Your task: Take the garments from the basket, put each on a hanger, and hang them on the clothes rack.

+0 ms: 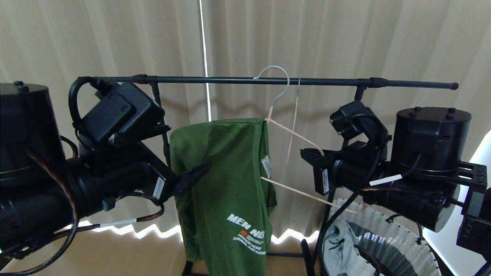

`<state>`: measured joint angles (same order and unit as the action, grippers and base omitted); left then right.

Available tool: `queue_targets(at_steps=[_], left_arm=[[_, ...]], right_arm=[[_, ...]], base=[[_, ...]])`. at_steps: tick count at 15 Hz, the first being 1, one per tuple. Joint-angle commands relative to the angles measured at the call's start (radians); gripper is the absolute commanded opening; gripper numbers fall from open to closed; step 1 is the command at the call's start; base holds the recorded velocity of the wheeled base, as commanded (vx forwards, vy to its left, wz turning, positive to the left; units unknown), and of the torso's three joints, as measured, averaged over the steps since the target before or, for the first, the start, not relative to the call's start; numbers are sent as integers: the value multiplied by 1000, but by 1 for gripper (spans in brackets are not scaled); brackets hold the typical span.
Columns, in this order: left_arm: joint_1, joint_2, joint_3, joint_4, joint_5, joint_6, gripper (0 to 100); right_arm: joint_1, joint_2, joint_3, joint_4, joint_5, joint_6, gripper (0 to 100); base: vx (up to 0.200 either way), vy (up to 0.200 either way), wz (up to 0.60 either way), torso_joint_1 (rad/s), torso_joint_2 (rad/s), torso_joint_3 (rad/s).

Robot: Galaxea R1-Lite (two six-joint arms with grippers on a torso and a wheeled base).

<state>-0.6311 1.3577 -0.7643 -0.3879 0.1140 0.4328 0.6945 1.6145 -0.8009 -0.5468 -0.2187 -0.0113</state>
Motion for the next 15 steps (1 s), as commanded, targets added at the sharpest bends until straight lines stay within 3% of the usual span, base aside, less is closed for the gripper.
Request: queue_targets(at_steps=[1, 3, 5, 15], left_arm=[[30, -3, 11, -9, -53, 89, 100], [27, 8, -3, -11, -70, 187, 100], [25, 47, -36, -16, -70, 233, 100], [59, 199, -101, -134, -68, 319, 100]], right_arm=[[-6, -11, 9, -2, 1, -12, 0], [-6, -16, 9, -2, 2, -24, 0], [-4, -18, 6, -4, 4, -44, 0], [53, -41, 68, -61, 56, -45, 0]], base=[[0, 0, 0, 0, 0, 0], [0, 0, 0, 0, 0, 0], [0, 0, 0, 0, 0, 0], [0, 0, 0, 0, 0, 0]])
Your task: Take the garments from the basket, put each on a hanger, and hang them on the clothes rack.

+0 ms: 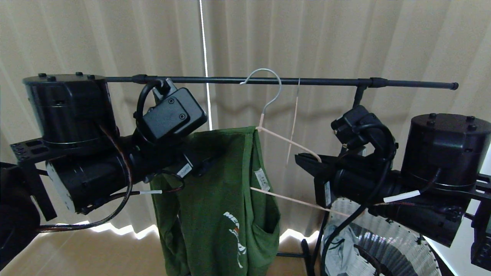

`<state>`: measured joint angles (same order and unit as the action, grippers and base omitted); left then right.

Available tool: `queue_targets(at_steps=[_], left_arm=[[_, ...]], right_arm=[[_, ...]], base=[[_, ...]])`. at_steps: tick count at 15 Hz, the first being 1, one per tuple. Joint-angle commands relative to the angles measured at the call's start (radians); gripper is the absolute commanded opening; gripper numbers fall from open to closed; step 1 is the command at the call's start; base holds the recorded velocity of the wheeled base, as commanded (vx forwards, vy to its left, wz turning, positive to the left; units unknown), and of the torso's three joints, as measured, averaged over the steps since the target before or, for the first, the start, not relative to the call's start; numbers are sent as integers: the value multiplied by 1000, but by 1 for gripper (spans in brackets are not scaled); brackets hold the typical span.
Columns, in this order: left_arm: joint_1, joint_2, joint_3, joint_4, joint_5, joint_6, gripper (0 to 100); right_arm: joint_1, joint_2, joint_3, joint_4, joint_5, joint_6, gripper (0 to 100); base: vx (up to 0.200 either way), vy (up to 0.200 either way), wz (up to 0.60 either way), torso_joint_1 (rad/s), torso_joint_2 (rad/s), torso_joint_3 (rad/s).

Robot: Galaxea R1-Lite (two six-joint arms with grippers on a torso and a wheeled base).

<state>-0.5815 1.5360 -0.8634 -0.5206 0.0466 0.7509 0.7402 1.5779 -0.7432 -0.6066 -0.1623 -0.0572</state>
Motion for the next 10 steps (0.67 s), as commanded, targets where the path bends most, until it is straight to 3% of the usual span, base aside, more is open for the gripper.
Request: queue_targets(at_steps=[1, 5, 6, 10], left_arm=[[12, 19, 3, -4, -1, 18, 100], [15, 18, 9, -9, -4, 24, 100], [14, 19, 9, -13, -4, 24, 0], [14, 18, 20, -13, -4, 24, 0]], right_arm=[[15, -12, 16, -1, 1, 0, 0], [24, -13, 15, -1, 14, -1, 0], [27, -15, 15, -2, 14, -1, 0], [27, -13, 15, -2, 14, -1, 0]], base=[[0, 0, 0, 0, 0, 0], [0, 0, 0, 0, 0, 0], [0, 0, 0, 0, 0, 0], [0, 0, 0, 0, 0, 0]])
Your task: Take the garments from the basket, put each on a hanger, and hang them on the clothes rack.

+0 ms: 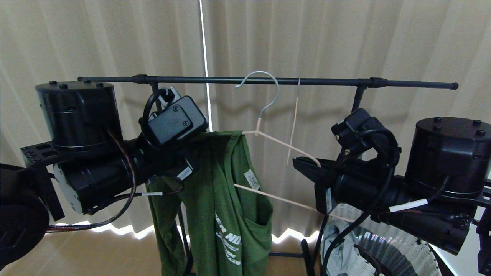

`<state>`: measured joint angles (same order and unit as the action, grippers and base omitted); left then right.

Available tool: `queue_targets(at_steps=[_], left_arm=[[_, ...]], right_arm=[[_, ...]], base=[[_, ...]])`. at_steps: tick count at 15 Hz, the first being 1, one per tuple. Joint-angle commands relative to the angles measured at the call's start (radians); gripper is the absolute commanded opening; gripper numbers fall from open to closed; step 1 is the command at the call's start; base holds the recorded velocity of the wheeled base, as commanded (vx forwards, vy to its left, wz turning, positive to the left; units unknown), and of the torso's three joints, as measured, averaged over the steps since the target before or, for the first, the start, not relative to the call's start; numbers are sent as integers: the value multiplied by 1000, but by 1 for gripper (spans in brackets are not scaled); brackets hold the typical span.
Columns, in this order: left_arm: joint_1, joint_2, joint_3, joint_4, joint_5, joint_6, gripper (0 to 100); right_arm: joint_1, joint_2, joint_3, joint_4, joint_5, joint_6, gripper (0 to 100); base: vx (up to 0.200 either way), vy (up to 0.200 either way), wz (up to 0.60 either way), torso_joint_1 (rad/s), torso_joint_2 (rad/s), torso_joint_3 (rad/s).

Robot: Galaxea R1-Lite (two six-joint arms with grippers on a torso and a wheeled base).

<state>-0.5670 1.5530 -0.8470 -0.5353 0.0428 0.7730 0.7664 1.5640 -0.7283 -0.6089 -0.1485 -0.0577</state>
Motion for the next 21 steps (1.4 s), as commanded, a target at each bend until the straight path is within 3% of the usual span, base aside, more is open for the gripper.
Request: queue_targets(at_steps=[1, 7, 8, 10, 12, 13, 15, 21], left_arm=[[-1, -1, 5, 1, 0, 2, 0], [-1, -2, 23, -23, 3, 0, 0], [-2, -2, 46, -60, 5, -1, 0], [4, 4, 69, -109, 49, -3, 0], [18, 2, 71, -112, 198, -23, 0], [18, 2, 71, -112, 203, -24, 0], [18, 6, 72, -109, 399, -153, 0], [18, 33, 29, -107, 516, -373, 0]], right_arm=[[1, 1, 0, 0, 0, -1, 0], [-1, -7, 3, 1, 0, -4, 0], [-2, -7, 4, 1, 0, -2, 100], [-7, -9, 4, 0, -9, -2, 100], [-50, -24, 6, 0, -11, -22, 100], [-52, -24, 6, 0, -11, -24, 100], [-75, -39, 32, 0, -11, -51, 100], [-55, -27, 66, 1, -11, -48, 100]], base=[[0, 0, 0, 0, 0, 0], [0, 0, 0, 0, 0, 0], [0, 0, 0, 0, 0, 0], [0, 0, 0, 0, 0, 0], [0, 0, 0, 0, 0, 0], [0, 0, 0, 0, 0, 0], [0, 0, 0, 0, 0, 0], [0, 0, 0, 0, 0, 0]])
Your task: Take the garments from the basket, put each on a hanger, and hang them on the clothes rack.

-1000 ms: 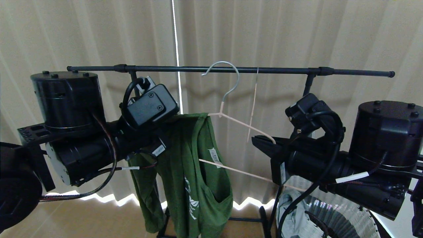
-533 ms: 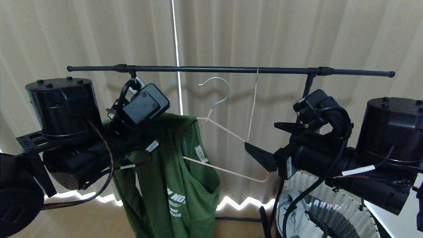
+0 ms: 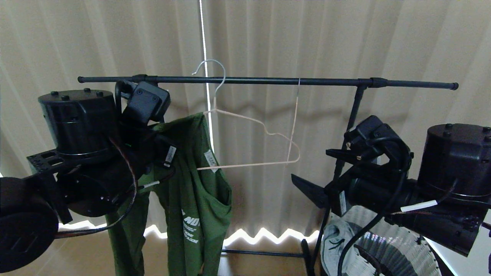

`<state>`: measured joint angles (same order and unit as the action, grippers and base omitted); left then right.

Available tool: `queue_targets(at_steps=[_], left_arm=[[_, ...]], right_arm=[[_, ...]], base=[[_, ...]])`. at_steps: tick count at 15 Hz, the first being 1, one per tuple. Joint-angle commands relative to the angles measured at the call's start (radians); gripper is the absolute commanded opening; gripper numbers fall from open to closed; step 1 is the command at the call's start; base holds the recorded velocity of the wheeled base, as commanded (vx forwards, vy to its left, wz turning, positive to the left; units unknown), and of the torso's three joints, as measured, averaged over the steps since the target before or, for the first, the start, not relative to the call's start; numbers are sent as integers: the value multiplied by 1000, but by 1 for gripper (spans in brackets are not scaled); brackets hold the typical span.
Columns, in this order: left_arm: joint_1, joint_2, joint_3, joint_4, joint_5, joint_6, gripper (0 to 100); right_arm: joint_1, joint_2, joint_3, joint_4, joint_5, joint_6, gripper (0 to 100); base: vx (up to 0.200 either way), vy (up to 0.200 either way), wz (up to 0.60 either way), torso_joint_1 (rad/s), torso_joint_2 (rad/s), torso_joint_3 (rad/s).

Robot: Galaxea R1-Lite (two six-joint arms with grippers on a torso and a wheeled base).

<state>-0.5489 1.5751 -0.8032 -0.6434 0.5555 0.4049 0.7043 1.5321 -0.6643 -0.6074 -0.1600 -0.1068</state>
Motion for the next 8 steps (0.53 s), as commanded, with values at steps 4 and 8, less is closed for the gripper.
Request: queue_targets(at_steps=[4, 8], left_arm=[[6, 34, -65, 1, 38, -26, 0], [-42, 25, -93, -1, 32, -49, 0]], right_arm=[[81, 34, 49, -3, 2, 7, 100], [115, 79, 23, -2, 2, 96, 100]], base=[[0, 0, 0, 0, 0, 0], [0, 0, 0, 0, 0, 0]])
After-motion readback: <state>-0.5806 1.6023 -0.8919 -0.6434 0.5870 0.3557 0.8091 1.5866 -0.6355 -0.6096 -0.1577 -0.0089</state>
